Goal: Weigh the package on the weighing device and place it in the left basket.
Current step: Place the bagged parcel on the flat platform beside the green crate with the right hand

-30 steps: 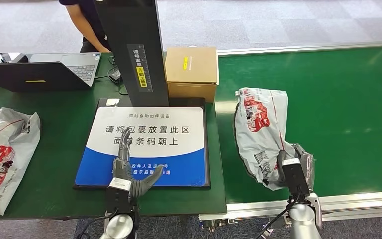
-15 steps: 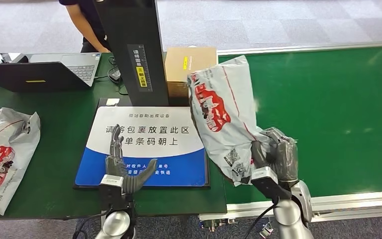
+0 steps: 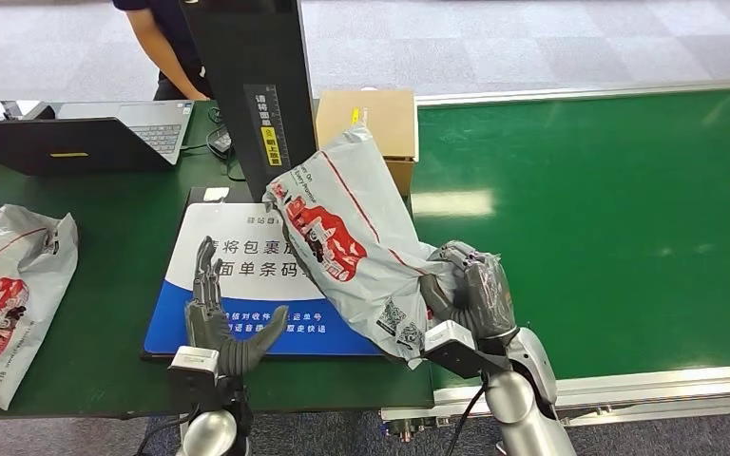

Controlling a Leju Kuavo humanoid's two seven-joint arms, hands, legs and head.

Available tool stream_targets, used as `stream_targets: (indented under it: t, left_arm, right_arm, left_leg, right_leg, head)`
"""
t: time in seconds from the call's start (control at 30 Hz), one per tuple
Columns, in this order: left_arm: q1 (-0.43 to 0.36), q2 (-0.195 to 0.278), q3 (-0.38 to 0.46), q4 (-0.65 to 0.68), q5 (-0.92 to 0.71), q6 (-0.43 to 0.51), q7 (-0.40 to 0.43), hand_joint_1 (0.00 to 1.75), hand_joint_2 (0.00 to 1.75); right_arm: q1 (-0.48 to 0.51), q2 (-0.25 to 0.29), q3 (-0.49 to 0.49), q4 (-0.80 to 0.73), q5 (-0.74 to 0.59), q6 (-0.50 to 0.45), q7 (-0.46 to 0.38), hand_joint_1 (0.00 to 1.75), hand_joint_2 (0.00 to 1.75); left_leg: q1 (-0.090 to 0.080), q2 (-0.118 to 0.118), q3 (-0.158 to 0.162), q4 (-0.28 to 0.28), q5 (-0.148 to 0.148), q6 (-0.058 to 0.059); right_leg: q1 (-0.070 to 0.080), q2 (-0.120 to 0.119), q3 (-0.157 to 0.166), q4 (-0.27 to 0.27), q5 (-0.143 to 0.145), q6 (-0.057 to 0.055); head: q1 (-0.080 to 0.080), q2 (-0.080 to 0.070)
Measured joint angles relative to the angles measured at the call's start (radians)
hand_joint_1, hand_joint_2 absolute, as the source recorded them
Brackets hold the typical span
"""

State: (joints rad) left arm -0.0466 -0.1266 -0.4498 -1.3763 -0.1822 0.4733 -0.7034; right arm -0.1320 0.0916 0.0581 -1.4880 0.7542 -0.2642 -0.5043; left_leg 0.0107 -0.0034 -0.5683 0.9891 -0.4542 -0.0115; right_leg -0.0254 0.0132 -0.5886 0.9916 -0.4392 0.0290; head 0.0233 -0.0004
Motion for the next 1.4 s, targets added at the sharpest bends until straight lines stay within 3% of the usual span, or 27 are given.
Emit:
stream_targets:
  t: [0.6, 0.87, 1.07, 1.4]
  left_arm:
    - [0.012, 0.001, 0.017, -0.024, -0.002, 0.008, 0.0, 0.0, 1.75]
    - [0.014, 0.0, 0.036, -0.04, -0.012, 0.015, 0.0, 0.0, 1.75]
    - [-0.007, -0.001, 0.049, -0.041, -0.014, 0.017, 0.0, 0.0, 1.75]
    - [-0.055, -0.003, 0.06, -0.04, 0.027, 0.097, 0.0, 0.0, 1.75]
  right_arm:
    - [-0.073, -0.011, 0.024, 0.122, -0.02, 0.0, -0.006, 1.22, 1.75]
    - [-0.25, -0.014, 0.024, 0.432, -0.072, -0.064, -0.066, 1.17, 1.75]
    - [-0.401, -0.014, 0.026, 0.688, -0.083, -0.064, -0.112, 0.95, 1.75]
    - [-0.595, 0.041, 0.085, 0.958, -0.039, -0.003, -0.152, 1.01, 1.75]
  left_leg:
    - [0.0, 0.0, 0.0, 0.0, 0.0, 0.0]
    - [0.0, 0.0, 0.0, 0.0, 0.001, 0.0]
    - [0.0, 0.0, 0.0, 0.0, 0.002, 0.0]
    - [0.0, 0.0, 0.0, 0.0, 0.002, -0.001]
  right_leg:
    - [0.0, 0.0, 0.0, 0.0, 0.0, 0.0]
    - [0.0, 0.0, 0.0, 0.0, 0.001, 0.0]
    - [0.0, 0.0, 0.0, 0.001, 0.001, 0.0]
    - [0.0, 0.0, -0.001, 0.002, 0.001, 0.0]
  head:
    - [0.0, 0.0]
    - [0.0, 0.0]
    - [0.0, 0.0]
    - [0.0, 0.0]
